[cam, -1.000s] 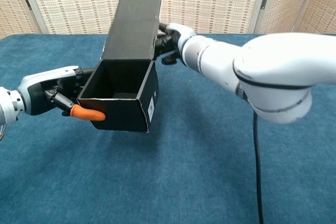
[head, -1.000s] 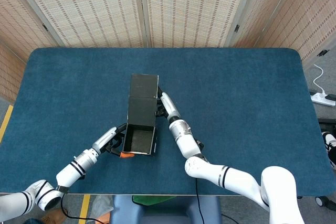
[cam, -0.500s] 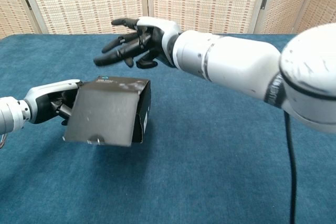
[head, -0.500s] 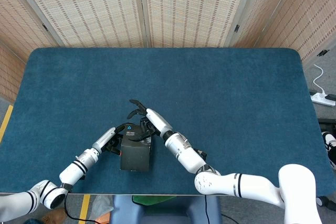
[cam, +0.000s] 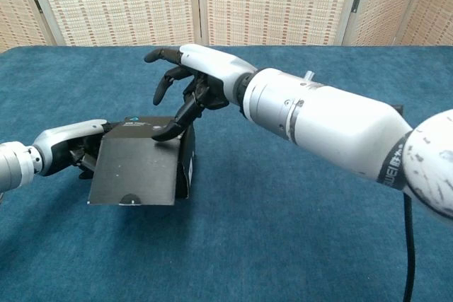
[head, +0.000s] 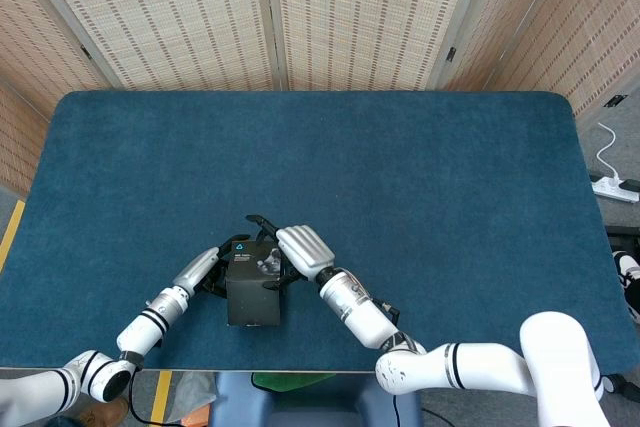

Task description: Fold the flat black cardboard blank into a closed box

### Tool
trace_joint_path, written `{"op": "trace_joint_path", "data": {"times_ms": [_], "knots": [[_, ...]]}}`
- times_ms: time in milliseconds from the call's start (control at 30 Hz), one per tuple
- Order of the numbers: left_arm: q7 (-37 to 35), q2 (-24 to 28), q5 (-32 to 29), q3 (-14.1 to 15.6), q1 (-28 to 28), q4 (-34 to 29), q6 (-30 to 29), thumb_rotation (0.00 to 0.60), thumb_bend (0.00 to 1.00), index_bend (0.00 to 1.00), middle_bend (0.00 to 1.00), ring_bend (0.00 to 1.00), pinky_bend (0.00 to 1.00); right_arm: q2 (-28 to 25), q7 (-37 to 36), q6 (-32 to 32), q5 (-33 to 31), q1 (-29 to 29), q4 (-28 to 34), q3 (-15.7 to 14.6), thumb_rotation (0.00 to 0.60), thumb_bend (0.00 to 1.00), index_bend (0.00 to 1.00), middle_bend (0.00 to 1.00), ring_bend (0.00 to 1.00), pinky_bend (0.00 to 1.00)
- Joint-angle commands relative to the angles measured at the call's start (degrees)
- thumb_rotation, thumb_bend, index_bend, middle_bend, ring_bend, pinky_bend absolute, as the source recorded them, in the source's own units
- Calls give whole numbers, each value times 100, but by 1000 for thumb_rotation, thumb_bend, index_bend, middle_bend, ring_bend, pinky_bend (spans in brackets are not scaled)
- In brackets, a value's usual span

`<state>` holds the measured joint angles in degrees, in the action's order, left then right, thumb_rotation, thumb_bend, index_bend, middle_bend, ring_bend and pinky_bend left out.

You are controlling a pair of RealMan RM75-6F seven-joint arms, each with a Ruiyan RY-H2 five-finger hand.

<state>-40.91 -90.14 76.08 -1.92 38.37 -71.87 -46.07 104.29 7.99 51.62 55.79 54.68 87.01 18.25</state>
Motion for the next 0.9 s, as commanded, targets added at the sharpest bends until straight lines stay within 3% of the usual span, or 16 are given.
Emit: {"op": "trace_joint_path", "data": {"times_ms": [33, 267, 500, 733, 900], "knots": [[363, 24, -129, -70, -68, -152, -47, 600, 198, 18, 182, 704, 872, 117, 245, 117, 73, 35, -62, -129, 600, 0, 101, 331, 744, 1000], [1021, 141, -433, -168, -144, -475, -22, 600, 199, 0, 126, 691, 830, 283, 597, 400, 263, -9, -111, -282, 600, 0, 112, 322, 744, 1000], [1860, 632, -369, -113, -233, -927, -235, 600, 193, 0, 54, 659, 817, 318, 773, 527, 335, -82, -109, -320, 600, 0, 120, 322, 744, 1000], [2470, 1101, -630, -191, -241, -1268, -192, 600, 195, 0, 18, 646, 816, 555, 1064, 659, 609, -106, -494, -526, 600, 0, 141, 318, 744, 1000], [2493, 1344, -718, -283, -254, -1483, -147, 600, 194, 0, 15, 646, 817, 757, 1118, 733, 964, -143, -907, -724, 600, 0, 165, 319, 744, 1000]]}}
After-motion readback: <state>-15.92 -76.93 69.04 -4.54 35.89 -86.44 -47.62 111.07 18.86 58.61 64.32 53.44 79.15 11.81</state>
